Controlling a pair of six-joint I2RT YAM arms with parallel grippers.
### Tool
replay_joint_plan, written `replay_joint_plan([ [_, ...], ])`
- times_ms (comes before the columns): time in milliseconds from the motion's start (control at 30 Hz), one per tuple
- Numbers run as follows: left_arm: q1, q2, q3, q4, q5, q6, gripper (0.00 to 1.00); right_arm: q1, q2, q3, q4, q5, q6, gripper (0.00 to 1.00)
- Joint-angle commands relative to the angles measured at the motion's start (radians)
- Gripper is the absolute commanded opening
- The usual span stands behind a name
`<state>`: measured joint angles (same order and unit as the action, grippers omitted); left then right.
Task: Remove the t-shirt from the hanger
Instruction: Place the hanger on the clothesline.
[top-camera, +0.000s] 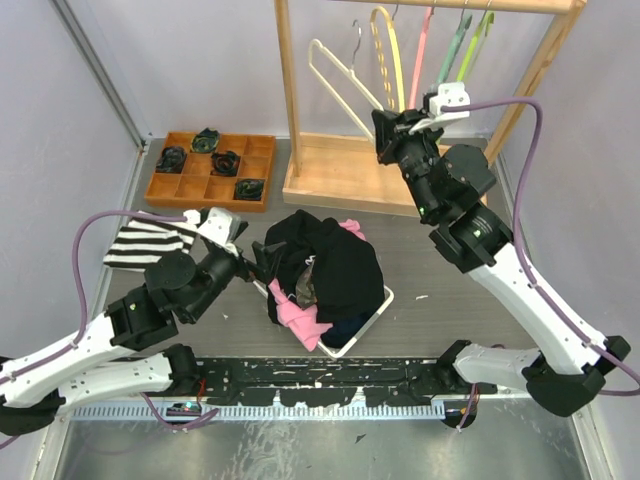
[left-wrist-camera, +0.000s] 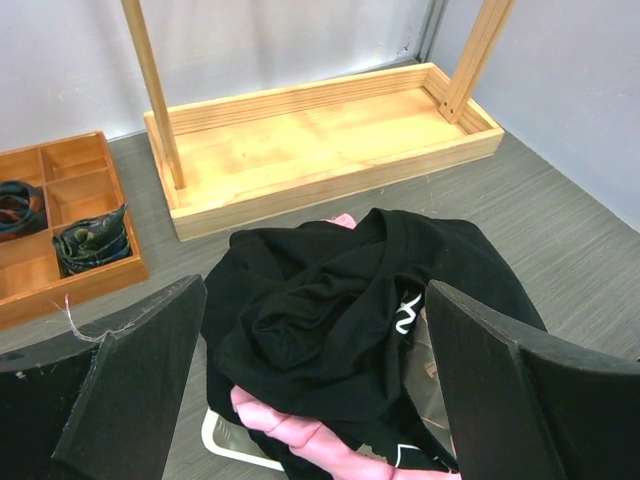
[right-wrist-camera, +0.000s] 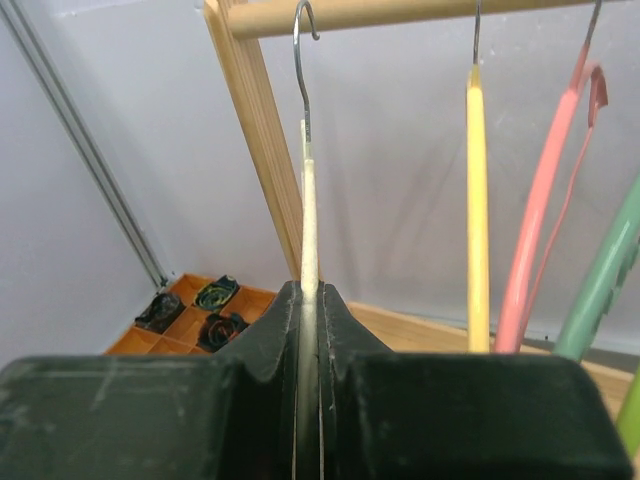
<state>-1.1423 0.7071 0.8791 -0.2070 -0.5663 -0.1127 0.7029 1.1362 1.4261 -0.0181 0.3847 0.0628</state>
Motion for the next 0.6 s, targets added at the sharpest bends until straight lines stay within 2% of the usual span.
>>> replay_joint_plan([
  [0,-0.001,-0.024,-0.001,0.015,0.027,-0.007,0.98,-0.002,0.056,0.087,0.150,0.010,-0.078,0.01],
  [300,0.000,-0.052,-0.004,-0.002,0.044,-0.027,0.98,-0.011,0.197,0.201,0.212,0.024,-0.163,0.01],
  [567,-0.001,-0.047,0.008,-0.030,0.029,-0.031,0.98,-0.077,0.280,0.290,0.198,-0.035,-0.133,0.01],
])
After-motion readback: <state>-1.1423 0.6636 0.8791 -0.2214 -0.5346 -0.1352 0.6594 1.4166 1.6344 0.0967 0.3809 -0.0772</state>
